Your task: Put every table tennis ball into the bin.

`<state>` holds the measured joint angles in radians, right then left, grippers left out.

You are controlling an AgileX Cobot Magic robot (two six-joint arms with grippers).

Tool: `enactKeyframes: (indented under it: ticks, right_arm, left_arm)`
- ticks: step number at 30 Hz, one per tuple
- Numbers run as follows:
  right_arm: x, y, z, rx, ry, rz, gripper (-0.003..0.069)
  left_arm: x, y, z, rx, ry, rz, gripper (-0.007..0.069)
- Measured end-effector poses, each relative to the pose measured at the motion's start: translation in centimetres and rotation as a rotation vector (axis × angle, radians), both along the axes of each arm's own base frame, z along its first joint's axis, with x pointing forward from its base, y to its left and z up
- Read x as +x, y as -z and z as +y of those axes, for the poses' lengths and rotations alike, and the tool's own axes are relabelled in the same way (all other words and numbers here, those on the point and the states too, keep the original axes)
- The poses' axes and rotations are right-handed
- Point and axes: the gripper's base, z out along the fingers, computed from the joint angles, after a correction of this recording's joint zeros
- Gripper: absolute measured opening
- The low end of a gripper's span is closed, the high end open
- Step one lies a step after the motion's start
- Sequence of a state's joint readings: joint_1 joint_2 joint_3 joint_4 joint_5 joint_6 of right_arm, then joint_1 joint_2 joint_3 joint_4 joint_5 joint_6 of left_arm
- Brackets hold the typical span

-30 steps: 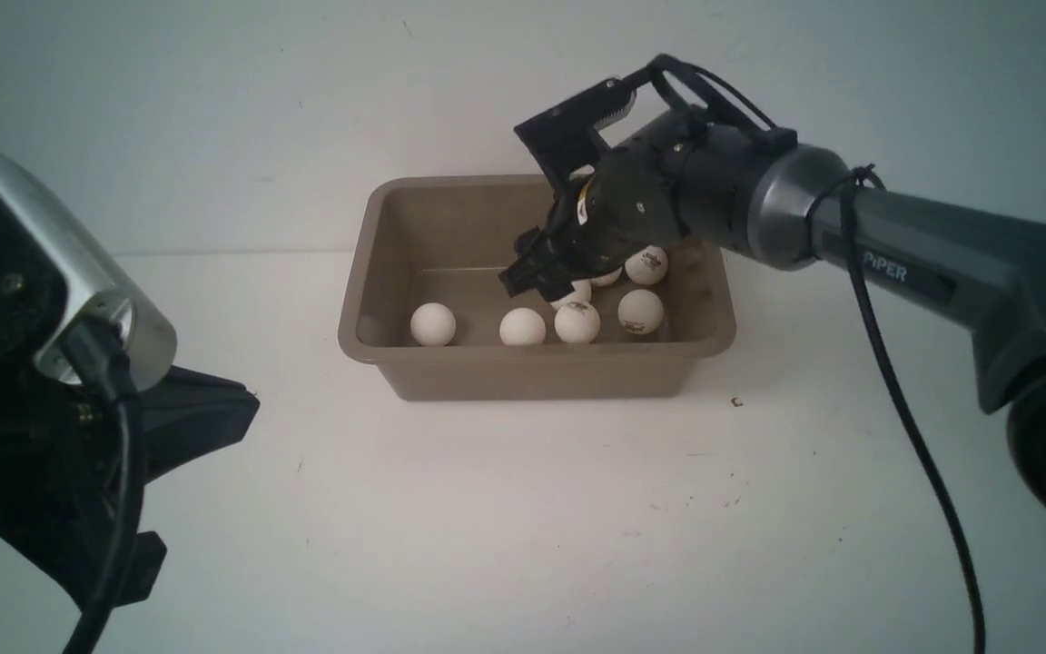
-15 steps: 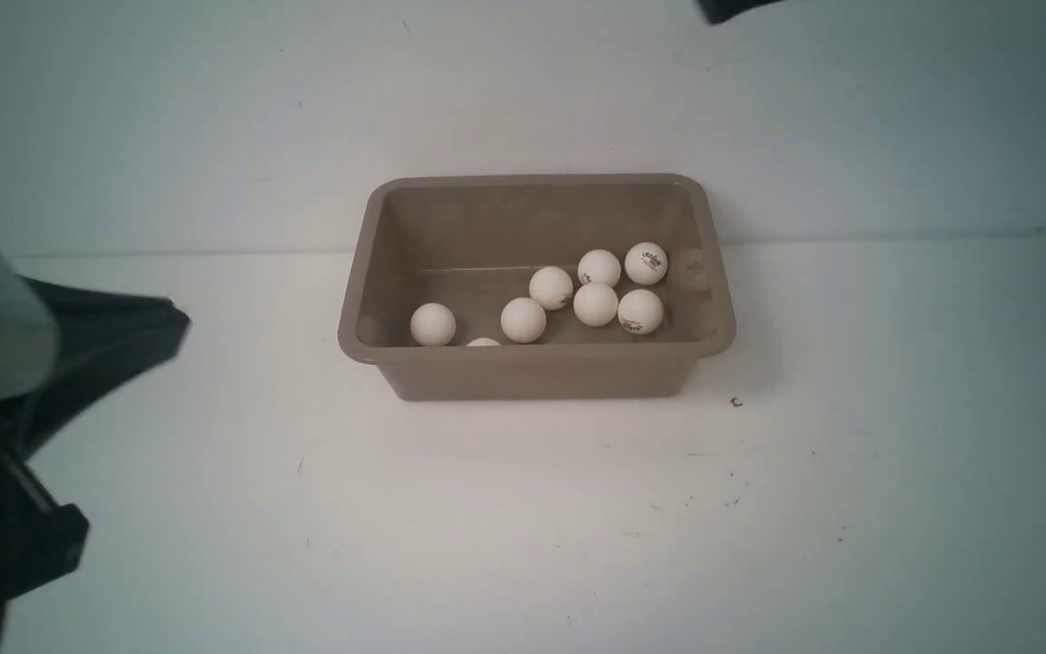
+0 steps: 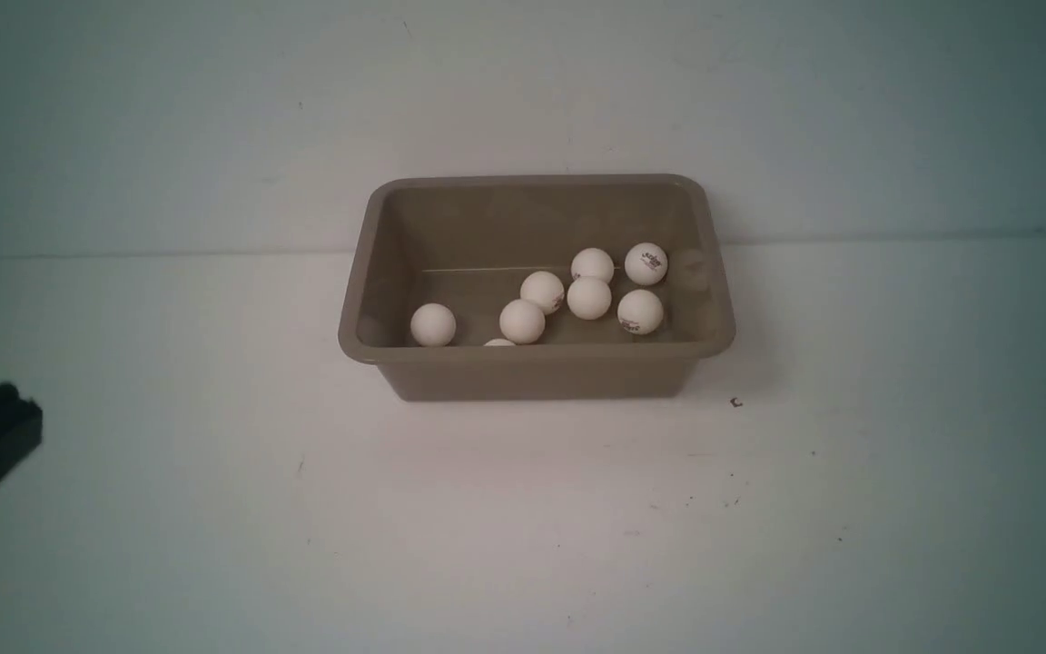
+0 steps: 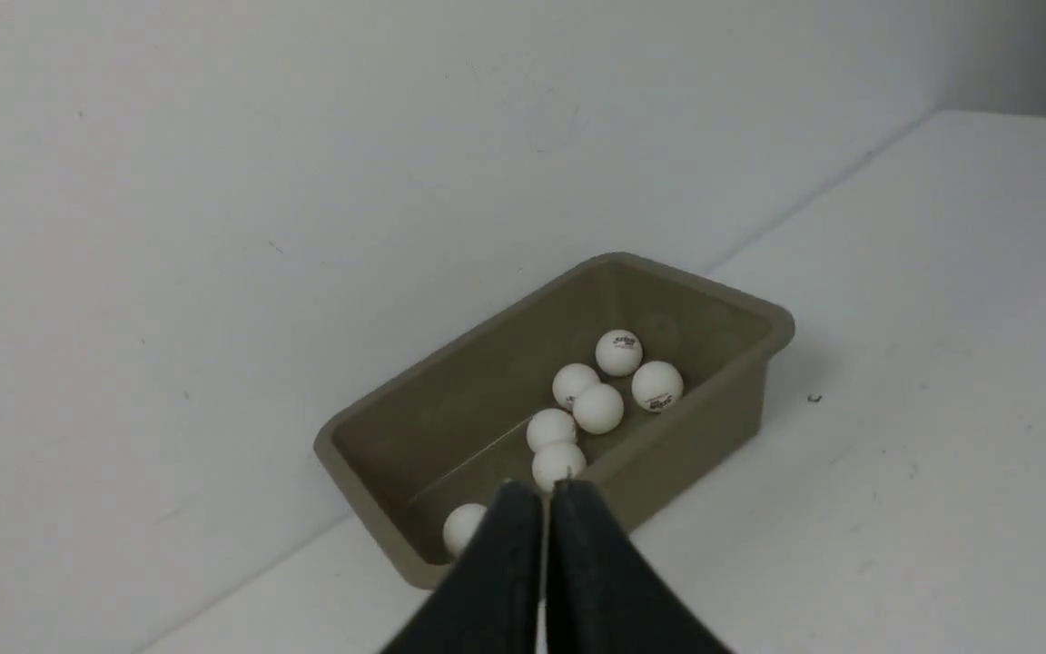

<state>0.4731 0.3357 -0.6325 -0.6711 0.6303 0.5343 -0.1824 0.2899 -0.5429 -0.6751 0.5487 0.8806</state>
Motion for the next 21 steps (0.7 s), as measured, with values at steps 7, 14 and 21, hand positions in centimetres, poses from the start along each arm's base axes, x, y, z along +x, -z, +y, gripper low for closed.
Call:
enactKeyframes:
  ticks: [7, 14, 21]
  right_arm:
    - [-5.7, 4.4, -4.3, 0.078, 0.126, 0.038, -0.0015]
    - [-5.7, 5.3, -4.5, -0.019, 0.112, 0.117, -0.0013]
    - [-5.7, 5.2, -4.5, -0.041, 0.117, 0.098, -0.0012]
  left_arm:
    - [-1.1, 3.2, 0.4, -0.19, -0.025, -0.053, -0.0004]
    - [-0.9, 4.5, 0.2, -0.189, -0.016, -0.019, -0.0004]
    - [-1.0, 4.5, 0.2, -0.186, -0.009, -0.014, -0.0004]
